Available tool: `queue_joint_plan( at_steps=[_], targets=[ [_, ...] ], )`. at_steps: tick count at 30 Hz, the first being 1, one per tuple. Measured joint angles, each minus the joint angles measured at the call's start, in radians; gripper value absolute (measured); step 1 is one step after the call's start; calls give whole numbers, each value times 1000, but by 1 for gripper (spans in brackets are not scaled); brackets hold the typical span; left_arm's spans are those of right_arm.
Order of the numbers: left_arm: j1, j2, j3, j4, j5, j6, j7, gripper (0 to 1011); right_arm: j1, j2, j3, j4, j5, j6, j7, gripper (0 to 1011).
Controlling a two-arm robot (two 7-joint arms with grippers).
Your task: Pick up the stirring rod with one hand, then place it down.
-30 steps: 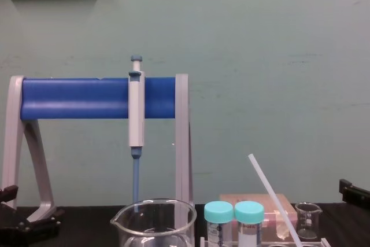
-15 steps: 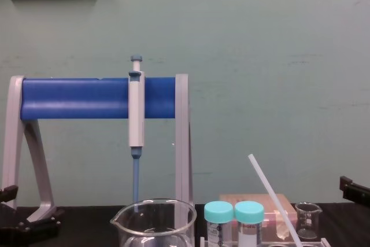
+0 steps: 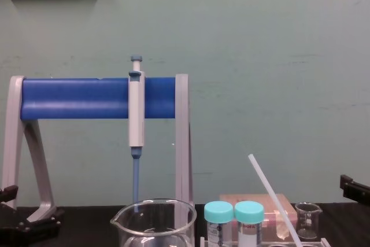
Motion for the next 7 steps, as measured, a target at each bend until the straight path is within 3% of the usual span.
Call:
queue_joint_plan(
  at_steps=[7],
  targets=[
    [0, 0, 0, 0, 0, 0, 0, 1000, 0, 0, 0, -1, 0, -1, 0, 1003]
  ],
)
